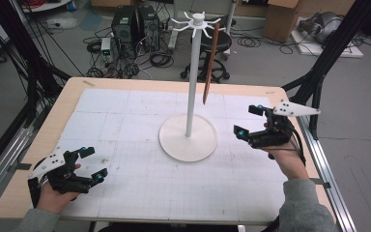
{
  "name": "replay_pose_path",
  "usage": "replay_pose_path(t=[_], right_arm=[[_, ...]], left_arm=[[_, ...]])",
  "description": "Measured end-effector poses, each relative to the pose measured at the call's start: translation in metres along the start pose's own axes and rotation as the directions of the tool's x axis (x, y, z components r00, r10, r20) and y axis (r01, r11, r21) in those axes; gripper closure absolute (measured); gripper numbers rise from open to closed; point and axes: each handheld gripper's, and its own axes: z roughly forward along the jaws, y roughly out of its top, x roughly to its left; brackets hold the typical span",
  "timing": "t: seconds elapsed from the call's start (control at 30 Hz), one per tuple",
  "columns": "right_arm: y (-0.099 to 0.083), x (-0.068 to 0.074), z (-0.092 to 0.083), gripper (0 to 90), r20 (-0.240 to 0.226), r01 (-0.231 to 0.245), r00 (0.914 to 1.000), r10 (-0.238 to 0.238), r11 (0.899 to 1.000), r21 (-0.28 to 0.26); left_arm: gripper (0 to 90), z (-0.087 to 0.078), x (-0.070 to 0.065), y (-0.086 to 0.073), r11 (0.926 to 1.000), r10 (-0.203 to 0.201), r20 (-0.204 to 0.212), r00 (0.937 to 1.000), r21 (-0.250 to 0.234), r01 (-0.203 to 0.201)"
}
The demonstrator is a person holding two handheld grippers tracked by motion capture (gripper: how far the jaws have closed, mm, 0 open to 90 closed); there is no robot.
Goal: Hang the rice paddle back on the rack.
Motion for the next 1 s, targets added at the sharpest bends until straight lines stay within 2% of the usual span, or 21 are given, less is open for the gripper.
replay_pose_path(t=[0.1,0.27,0.37,0.47,0.6,0.7,0.83,1.0], right_arm=[[-0.014,0.003,-0.007,0.0,-0.018,-0.020,0.9997,0.019,1.000,-0.021],[-0.036,0.011,-0.010,0.0,-0.027,-0.026,0.9993,0.025,1.000,-0.010],[-0.050,0.014,-0.012,0.0,-0.028,-0.054,0.9982,0.052,0.997,-0.049],[-0.066,0.018,-0.011,0.0,-0.030,-0.078,0.9966,0.076,0.995,-0.057],[-0.082,0.019,-0.010,0.0,-0.012,-0.085,0.9963,0.085,0.995,-0.042],[-0.092,0.020,-0.011,0.0,-0.013,-0.110,0.9939,0.110,0.993,-0.033],[-0.101,0.022,-0.013,0.0,-0.006,-0.106,0.9943,0.106,0.994,0.003],[-0.109,0.022,-0.023,0.0,0.027,-0.127,0.9915,0.127,0.992,-0.005]], left_arm=[[1.8,0.004,0.000,0.001,1.0000,-0.002,0.011,0.9999,-0.006,0.002],[1.8,0.007,0.000,0.001,1.0000,-0.004,0.018,0.9998,-0.005,0.004],[1.8,0.008,-0.001,0.001,1.0000,-0.003,0.017,0.9999,-0.004,0.003],[1.8,0.007,-0.001,0.001,1.0000,-0.001,0.018,0.9998,-0.003,0.001],[1.8,0.007,-0.001,0.001,0.9998,0.009,0.017,0.9998,0.015,-0.009],[1.8,0.007,-0.002,0.000,0.9998,0.008,0.016,0.9998,0.015,-0.008],[1.8,0.007,-0.003,0.000,0.9995,0.018,0.014,0.9997,0.027,-0.019],[1.8,0.006,-0.004,0.001,0.9991,0.028,0.012,0.9995,0.031,-0.028]])
